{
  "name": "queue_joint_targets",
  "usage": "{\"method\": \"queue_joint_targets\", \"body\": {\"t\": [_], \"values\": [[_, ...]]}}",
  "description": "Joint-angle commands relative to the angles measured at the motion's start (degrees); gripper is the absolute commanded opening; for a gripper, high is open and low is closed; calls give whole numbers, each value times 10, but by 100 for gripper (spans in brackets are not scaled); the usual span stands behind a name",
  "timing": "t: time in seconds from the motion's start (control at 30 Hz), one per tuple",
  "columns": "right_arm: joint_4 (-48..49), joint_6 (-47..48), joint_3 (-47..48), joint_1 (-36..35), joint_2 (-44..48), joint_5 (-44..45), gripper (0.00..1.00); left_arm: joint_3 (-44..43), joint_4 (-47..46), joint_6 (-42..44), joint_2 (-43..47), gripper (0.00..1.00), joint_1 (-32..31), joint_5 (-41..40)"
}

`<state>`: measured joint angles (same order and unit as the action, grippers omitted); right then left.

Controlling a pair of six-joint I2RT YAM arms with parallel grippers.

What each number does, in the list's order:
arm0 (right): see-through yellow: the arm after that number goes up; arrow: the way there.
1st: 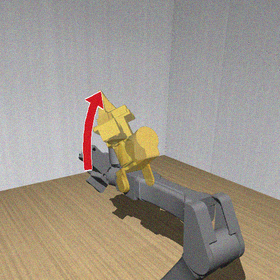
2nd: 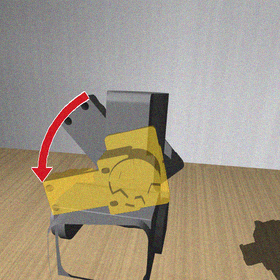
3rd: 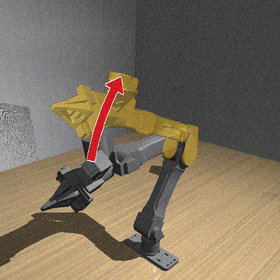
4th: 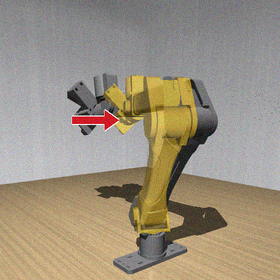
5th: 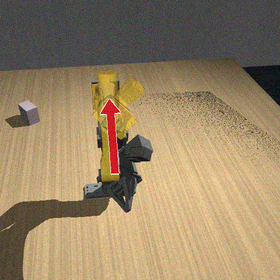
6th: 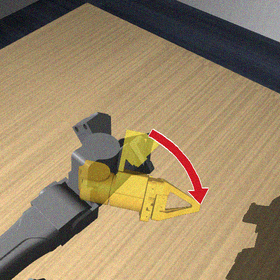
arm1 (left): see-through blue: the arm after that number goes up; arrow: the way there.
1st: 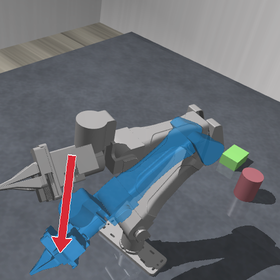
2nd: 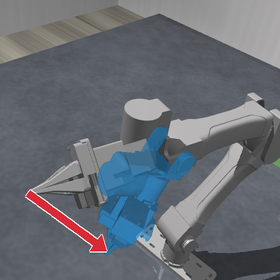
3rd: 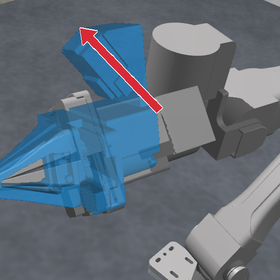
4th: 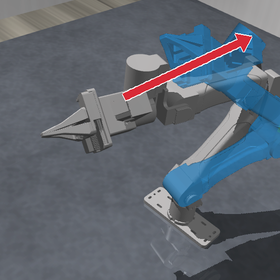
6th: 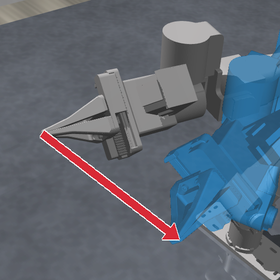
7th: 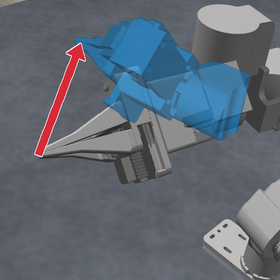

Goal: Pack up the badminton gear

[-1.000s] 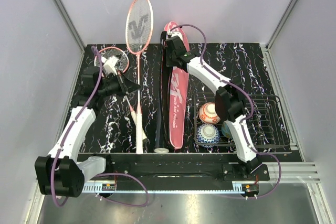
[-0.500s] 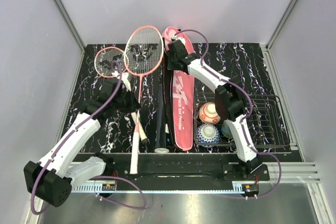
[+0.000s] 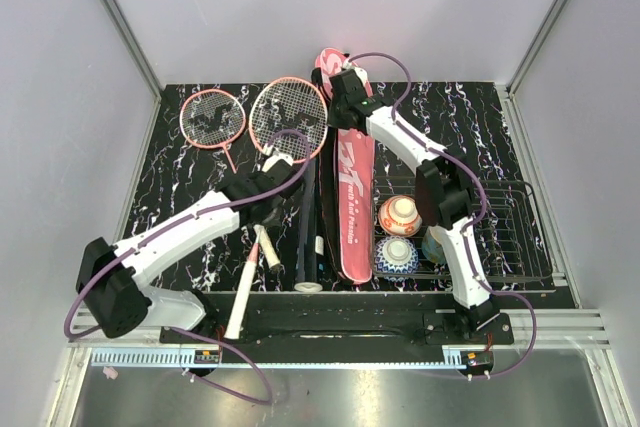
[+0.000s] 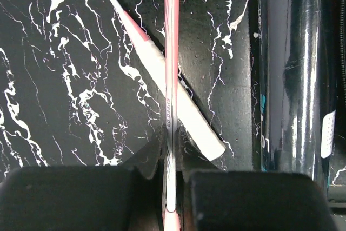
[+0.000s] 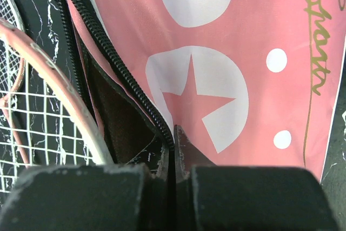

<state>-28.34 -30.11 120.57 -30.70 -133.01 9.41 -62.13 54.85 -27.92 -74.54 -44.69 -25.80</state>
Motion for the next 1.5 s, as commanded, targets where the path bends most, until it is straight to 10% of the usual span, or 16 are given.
{"method": "queue_joint_targets", "body": {"t": [0.0,0.4,0.83,1.47], "values": [[12,-42,21,20,68,40,0,-37,8,-7,-17,0,-22,-77],[93,-72,-68,24,137,7,0,-69,-24,23,-54,0,-42,-35],[82,-34,-63,12,109,113,0,-118,76,4,-157,0,-126,-216],[231,-50,-260,-1,214,24,0,-243,22,172,-230,0,-93,-7]]}}
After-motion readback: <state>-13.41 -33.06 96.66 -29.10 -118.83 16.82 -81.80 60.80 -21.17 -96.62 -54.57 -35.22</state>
